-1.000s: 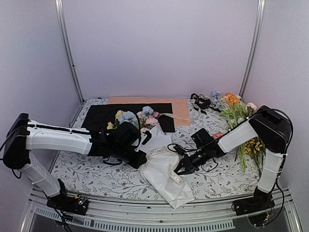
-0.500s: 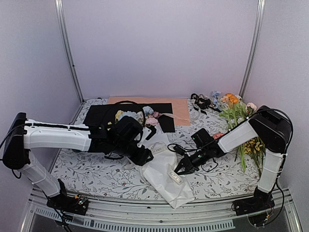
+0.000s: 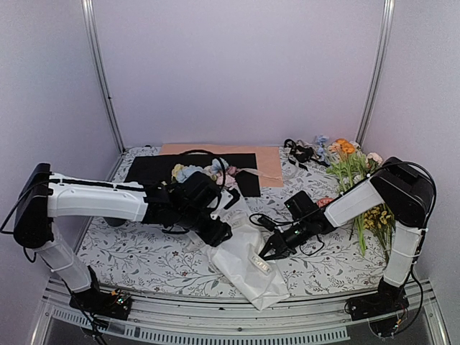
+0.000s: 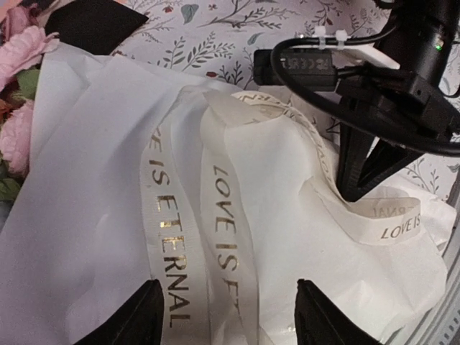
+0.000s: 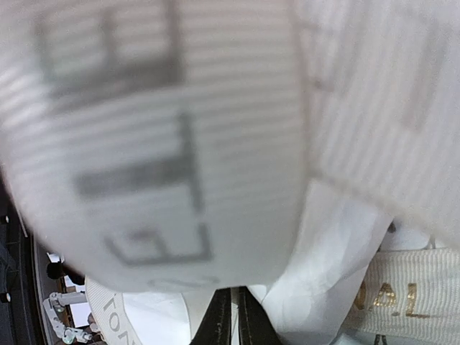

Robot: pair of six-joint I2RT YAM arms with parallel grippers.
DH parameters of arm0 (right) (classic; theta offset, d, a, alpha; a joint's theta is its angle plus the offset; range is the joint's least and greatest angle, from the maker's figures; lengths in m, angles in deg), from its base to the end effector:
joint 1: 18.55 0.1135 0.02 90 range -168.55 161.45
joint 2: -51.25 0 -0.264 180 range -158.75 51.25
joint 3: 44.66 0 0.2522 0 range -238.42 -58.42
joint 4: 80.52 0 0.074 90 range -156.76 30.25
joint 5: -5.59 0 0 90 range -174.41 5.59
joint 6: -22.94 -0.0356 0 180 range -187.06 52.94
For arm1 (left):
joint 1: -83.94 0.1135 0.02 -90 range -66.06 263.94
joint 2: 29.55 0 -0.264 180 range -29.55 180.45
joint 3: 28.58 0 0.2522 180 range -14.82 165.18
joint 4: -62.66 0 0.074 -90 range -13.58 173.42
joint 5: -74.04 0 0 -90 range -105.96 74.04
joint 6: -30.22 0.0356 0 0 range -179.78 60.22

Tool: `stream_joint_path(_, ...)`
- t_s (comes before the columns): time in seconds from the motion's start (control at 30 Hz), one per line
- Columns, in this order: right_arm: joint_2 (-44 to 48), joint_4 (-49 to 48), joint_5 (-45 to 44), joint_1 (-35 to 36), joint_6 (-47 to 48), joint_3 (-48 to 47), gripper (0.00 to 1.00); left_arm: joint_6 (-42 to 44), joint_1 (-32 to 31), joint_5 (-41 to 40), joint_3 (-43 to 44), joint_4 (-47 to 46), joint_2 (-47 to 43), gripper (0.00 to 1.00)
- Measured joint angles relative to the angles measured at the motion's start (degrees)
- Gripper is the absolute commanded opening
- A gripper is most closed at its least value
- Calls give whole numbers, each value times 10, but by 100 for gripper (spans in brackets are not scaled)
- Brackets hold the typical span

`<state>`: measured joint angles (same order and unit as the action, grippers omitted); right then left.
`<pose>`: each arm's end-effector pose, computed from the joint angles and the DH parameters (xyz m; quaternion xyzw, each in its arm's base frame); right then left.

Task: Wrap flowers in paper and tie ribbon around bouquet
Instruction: Cross the ribbon over the folded bouquet.

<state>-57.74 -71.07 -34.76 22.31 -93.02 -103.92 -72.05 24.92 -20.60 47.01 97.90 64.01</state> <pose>0.2232 0.2290 0.0874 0.2241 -0.8531 -0.4707 0.0216 0.1784 -0.2916 0.2115 0.3644 0.8754 -0.1525 0.2786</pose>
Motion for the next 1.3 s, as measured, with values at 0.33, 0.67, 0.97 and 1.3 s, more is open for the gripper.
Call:
stream_joint_path(0.33,-1,0,0,0,0,0,8,39,14,41,-44,16,-120,50)
stream_joint_path(0.67,-1,0,0,0,0,0,8,78,14,33,75,42,-20,5)
stream_joint_path(0.97,-1,0,0,0,0,0,8,44,3,34,71,85,-19,16)
stream_joint_path(1.3,-1,0,0,0,0,0,8,26,-4,48,55,91,3,27)
